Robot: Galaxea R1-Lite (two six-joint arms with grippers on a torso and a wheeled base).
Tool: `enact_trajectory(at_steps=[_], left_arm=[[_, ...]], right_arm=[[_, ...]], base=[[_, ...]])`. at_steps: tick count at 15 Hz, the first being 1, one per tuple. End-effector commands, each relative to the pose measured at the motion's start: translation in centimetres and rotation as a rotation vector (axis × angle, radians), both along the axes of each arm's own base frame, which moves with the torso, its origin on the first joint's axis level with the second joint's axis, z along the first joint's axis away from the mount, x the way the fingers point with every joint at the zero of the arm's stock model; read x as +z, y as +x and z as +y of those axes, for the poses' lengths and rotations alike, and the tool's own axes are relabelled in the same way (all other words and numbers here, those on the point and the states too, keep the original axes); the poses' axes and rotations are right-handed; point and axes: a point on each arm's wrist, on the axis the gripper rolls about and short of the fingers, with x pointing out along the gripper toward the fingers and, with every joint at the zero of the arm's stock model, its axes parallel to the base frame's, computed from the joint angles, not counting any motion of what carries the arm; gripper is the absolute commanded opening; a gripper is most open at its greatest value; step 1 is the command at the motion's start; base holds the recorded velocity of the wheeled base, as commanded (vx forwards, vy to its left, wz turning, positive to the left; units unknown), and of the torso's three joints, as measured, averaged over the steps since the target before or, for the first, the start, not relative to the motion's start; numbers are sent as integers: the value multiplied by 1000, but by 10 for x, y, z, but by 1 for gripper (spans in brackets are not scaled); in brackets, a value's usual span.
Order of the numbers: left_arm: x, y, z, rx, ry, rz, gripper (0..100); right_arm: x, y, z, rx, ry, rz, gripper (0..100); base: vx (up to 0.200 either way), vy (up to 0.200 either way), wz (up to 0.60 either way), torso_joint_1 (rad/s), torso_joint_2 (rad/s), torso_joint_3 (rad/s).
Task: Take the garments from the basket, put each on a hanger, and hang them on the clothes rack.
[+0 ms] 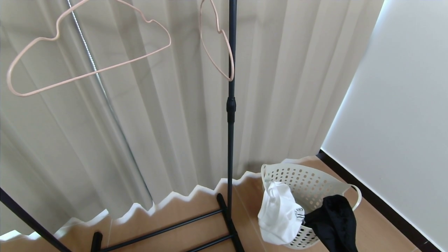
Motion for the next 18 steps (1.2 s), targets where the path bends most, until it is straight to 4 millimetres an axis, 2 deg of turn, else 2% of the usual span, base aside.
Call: enact_trajectory(at_steps=[1,18], left_arm=[[0,0,0,0,0,-1,100],[0,0,0,0,0,1,100]], right_arm=[[0,0,0,0,0,-1,100],[0,0,0,0,-3,0,100]], base=[[0,0,0,2,7,-129],[0,0,0,3,3,-193]])
